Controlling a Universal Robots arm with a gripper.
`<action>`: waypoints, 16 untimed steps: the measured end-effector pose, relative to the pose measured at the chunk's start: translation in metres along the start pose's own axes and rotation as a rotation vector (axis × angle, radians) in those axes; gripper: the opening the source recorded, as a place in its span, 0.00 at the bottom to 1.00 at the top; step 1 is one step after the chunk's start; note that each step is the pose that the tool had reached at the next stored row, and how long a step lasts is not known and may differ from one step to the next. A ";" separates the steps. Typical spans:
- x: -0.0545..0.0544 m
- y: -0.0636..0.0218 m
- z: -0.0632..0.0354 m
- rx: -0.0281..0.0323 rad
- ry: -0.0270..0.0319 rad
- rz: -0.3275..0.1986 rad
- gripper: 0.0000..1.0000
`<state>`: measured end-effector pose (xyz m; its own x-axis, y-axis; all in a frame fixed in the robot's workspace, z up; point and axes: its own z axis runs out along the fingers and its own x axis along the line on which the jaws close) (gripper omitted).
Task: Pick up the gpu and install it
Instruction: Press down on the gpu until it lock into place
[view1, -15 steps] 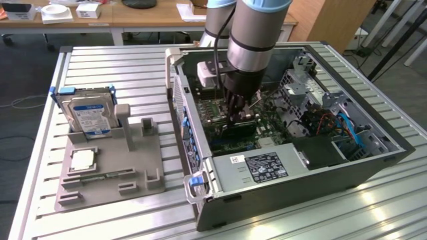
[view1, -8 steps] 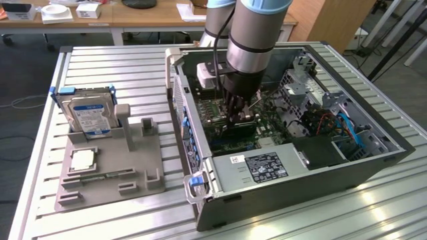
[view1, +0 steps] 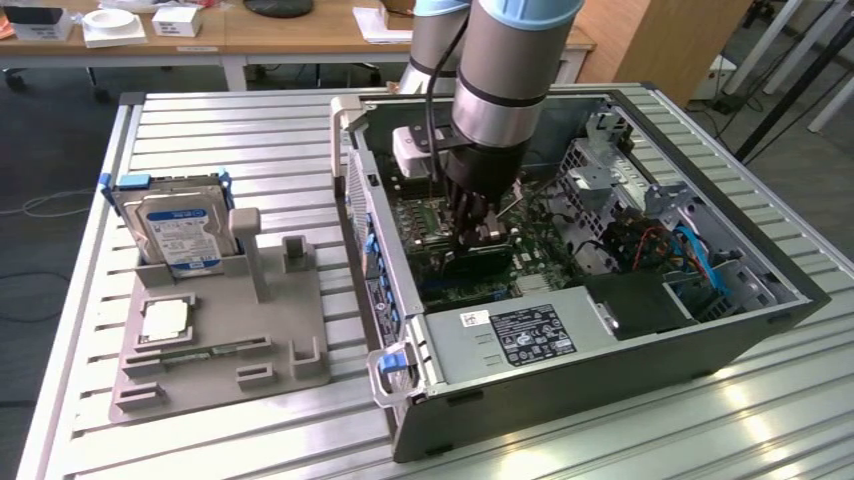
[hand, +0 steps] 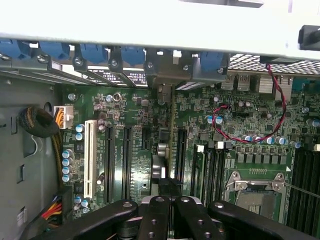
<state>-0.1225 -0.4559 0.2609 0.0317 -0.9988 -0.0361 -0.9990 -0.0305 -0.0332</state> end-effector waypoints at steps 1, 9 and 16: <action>0.000 0.0001 0.0000 0.0000 -0.0002 0.000 0.10; 0.000 0.0002 0.0006 -0.0001 -0.0008 0.000 0.10; 0.001 0.0003 0.0009 0.0001 -0.0014 0.000 0.10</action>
<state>-0.1228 -0.4566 0.2600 0.0316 -0.9988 -0.0375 -0.9990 -0.0303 -0.0333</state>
